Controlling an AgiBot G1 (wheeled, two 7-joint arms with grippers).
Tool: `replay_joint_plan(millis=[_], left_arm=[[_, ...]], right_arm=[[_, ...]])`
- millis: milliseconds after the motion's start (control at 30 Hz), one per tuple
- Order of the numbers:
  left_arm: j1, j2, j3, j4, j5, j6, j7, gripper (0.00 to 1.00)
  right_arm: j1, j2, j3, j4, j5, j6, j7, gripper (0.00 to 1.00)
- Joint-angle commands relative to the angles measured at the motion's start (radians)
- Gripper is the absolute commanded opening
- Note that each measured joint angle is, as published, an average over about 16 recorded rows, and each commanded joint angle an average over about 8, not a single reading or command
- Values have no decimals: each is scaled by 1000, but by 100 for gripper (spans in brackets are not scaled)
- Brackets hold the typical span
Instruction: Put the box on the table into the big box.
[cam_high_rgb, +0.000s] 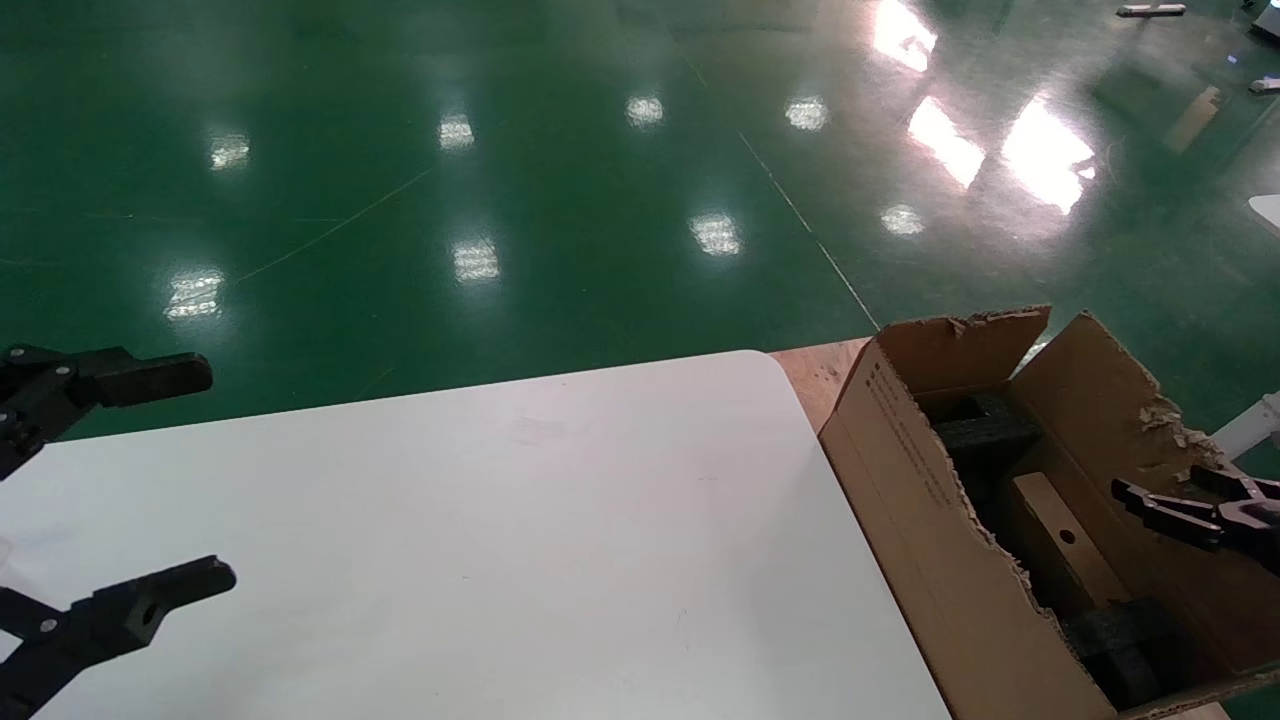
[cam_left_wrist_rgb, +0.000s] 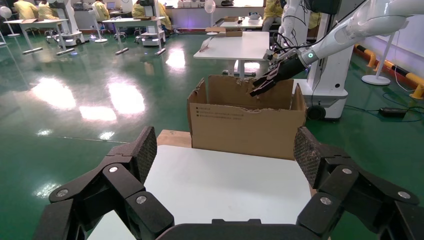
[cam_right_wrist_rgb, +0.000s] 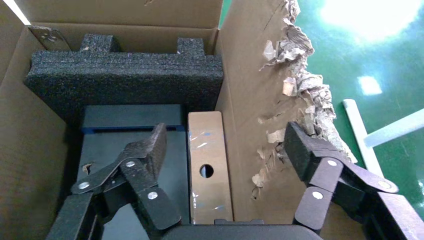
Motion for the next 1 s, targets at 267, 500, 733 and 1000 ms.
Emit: replay_joint_plan(millis=[267,500,733,1000], left_arm=[[0,0,0,0,0,0,0,100],[0,0,0,0,0,0,0,100],[0,0,0,0,0,0,0,100],[0,0,0,0,0,0,0,100]], right_arm=[[32,7,0,36,4,-79,-19,100],[99,20,-11,62,-3,-198,-45,100],[212,27,-30,124,-11,-317,-98,100],[317,23,-45,281,-26,-372,-130,100]])
